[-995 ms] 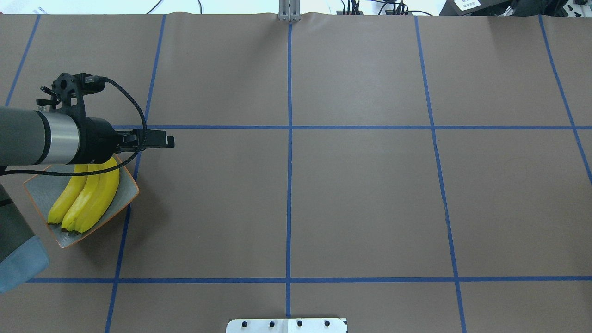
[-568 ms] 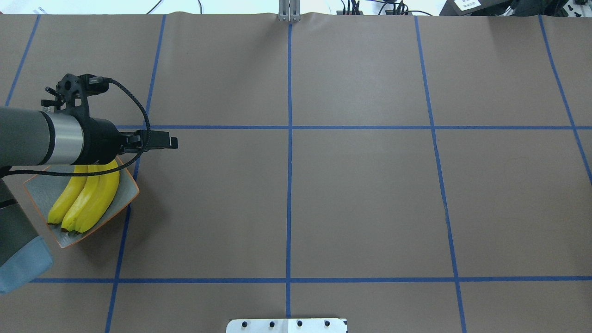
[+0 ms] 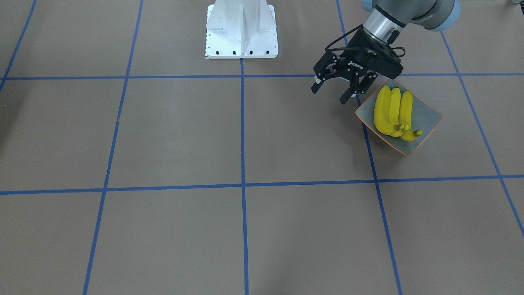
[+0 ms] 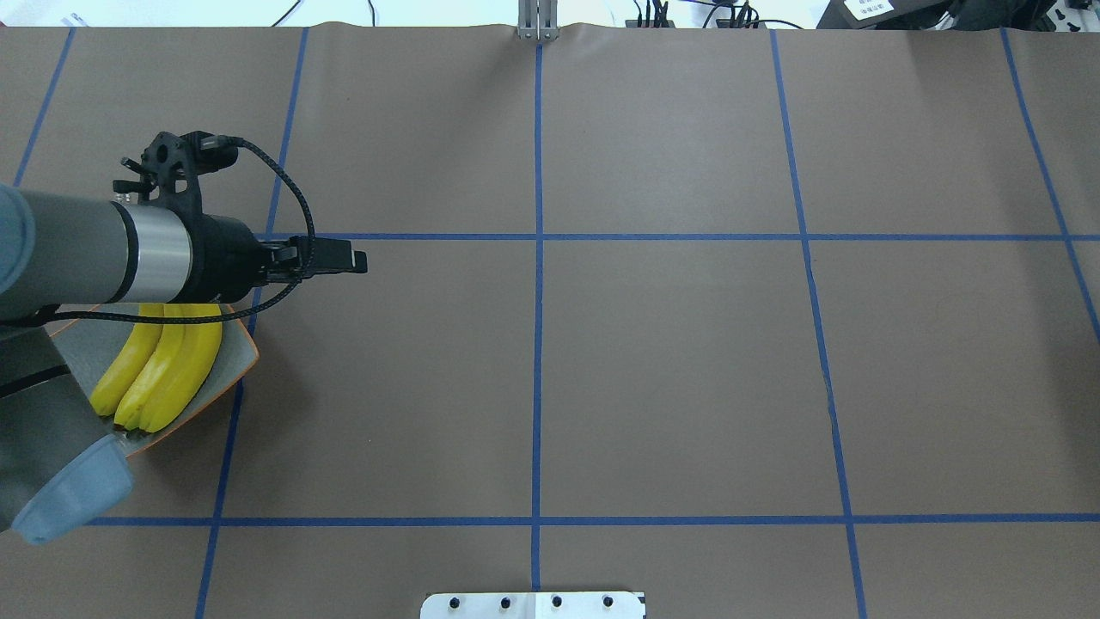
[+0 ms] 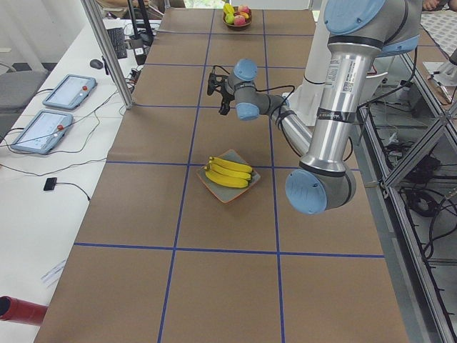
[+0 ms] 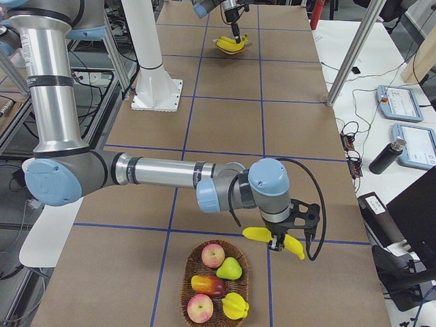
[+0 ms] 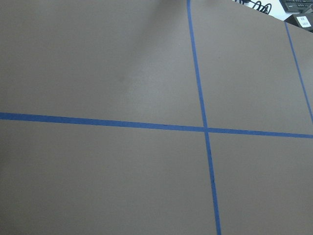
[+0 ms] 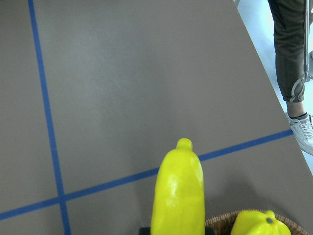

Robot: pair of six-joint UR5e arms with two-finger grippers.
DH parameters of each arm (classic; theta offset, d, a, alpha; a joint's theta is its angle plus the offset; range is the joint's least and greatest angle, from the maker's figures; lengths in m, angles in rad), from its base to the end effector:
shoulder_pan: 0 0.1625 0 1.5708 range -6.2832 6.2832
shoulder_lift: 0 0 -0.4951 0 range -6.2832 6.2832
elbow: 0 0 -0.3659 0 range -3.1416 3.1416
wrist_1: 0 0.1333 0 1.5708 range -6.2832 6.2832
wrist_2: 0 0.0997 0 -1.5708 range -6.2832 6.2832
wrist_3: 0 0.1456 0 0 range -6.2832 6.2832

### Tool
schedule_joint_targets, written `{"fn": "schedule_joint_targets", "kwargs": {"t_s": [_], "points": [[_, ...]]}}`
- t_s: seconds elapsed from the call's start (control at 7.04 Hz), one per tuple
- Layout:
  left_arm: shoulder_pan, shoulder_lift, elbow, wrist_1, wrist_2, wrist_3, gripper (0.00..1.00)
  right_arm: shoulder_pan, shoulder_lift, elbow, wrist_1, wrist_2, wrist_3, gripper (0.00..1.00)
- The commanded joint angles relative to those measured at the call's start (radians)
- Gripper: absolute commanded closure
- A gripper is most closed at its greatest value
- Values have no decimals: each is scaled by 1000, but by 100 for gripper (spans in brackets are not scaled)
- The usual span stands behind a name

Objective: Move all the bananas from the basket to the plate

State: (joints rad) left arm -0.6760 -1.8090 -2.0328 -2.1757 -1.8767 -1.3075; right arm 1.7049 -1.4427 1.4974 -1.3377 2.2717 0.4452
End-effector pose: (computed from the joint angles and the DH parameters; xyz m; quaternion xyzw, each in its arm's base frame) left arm 0.3784 -0.4181 0.3481 0.1637 0.5899 -0.0703 0.7876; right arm 0.1134 -0.5455 0.7119 0.0804 -0.3565 0.2183 0.9049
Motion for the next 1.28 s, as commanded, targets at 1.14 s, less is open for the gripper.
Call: {"fn": "schedule_joint_targets", "kwargs": {"t_s": [1.14], "points": [[188,-363,78,-190,-2,-49,0,-594,252,422,194,35,976,100]]}}
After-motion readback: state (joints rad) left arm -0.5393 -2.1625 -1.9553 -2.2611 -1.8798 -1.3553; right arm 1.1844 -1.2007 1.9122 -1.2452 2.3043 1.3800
